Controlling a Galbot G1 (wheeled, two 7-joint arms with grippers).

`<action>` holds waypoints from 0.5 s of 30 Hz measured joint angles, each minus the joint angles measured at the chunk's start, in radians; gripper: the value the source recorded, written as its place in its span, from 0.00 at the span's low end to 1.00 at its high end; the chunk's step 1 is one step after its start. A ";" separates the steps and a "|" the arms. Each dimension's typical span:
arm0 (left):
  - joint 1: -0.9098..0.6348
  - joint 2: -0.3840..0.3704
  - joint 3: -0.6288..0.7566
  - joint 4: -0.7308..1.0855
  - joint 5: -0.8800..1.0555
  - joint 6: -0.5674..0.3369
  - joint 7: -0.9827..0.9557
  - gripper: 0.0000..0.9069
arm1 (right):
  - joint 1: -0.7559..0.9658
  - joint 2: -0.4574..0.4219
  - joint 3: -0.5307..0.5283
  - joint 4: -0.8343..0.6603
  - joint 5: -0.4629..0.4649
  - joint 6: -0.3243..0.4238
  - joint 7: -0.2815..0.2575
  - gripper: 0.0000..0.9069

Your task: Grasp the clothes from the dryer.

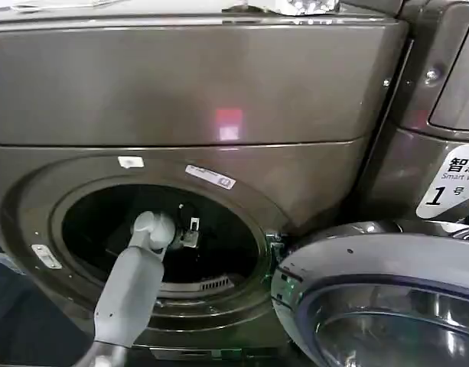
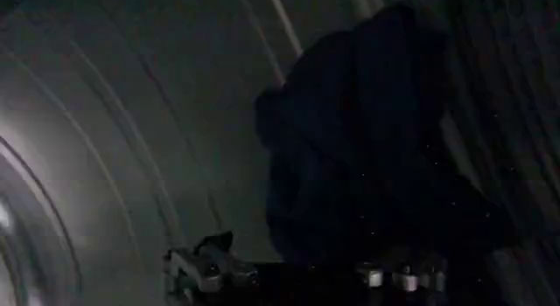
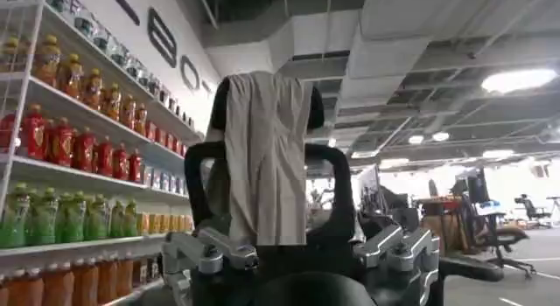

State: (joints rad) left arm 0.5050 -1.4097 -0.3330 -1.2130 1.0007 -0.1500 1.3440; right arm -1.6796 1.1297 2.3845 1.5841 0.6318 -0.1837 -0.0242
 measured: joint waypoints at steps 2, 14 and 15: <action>0.000 0.000 -0.001 0.013 -0.007 0.004 0.000 0.00 | 0.001 0.000 -0.002 0.000 -0.001 0.000 0.000 1.00; 0.006 0.000 -0.007 0.036 -0.064 0.050 -0.041 0.00 | 0.007 0.003 -0.017 -0.007 -0.015 0.010 -0.013 1.00; 0.010 -0.003 -0.011 0.032 -0.074 0.056 -0.061 0.00 | 0.008 0.003 -0.018 -0.007 -0.016 0.011 -0.013 1.00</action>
State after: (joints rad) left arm 0.5148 -1.4129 -0.3443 -1.1806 0.9265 -0.0942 1.2831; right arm -1.6718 1.1332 2.3667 1.5772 0.6163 -0.1728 -0.0375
